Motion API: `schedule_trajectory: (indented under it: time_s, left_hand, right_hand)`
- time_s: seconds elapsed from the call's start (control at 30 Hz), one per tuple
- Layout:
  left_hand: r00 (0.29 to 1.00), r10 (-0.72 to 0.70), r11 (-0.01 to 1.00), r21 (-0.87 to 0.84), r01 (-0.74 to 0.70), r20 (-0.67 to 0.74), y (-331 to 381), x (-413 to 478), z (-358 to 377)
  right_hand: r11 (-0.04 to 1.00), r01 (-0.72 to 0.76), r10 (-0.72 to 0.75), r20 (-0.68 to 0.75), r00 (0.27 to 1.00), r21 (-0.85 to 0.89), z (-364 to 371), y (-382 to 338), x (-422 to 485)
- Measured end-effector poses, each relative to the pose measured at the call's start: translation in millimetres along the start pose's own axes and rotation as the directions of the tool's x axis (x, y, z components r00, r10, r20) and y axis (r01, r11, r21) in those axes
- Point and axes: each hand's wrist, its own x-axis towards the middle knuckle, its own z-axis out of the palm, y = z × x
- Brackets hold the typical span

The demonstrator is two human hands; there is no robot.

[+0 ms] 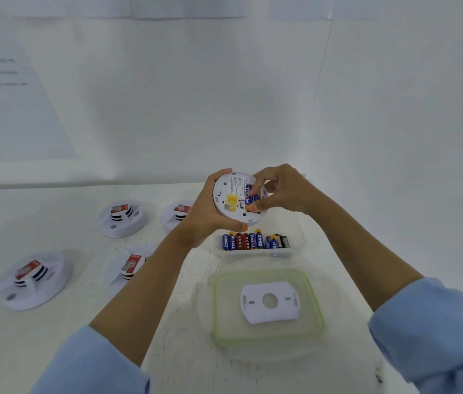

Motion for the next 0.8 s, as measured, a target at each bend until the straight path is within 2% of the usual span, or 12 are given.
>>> schedule_trajectory:
  time_s: [0.1,0.3,0.37,0.43,0.5,0.57,0.63,0.8]
  left_hand:
    - [1.0,0.0,1.0,-0.011,0.0,0.005,1,-7,-1]
    - [0.997,-0.024,1.0,-0.011,0.025,0.073,3,-35,-7]
    - [0.996,-0.034,0.999,0.009,0.033,0.078,1,-46,-10]
    - [0.996,-0.038,0.999,0.027,0.036,0.078,-1,-59,-10]
    - [0.997,-0.033,0.999,0.033,0.031,0.065,0,-70,-9]
    - [0.999,-0.016,0.999,0.048,0.014,0.038,4,-78,-7]
    - [1.0,-0.001,0.998,0.067,0.0,0.023,8,-83,-3]
    - [1.0,-0.01,0.998,0.061,0.01,0.01,14,-94,2]
  right_hand:
    - [0.998,-0.034,0.034,0.003,0.999,0.048,4,-9,-5]
    - [0.948,-0.097,0.094,0.024,0.995,0.304,12,-9,-33]
    - [0.952,-0.104,0.115,-0.021,0.993,0.287,15,-5,-48]
    - [0.978,-0.134,0.139,-0.019,0.99,0.158,17,0,-65]
    - [0.985,-0.168,0.172,0.11,0.979,-0.045,23,4,-81]
    - [0.947,-0.175,0.243,0.247,0.938,-0.268,32,8,-93]
    - [0.889,-0.155,0.303,0.298,0.905,-0.431,42,12,-102]
    - [0.801,-0.074,0.327,0.331,0.885,-0.594,56,14,-108]
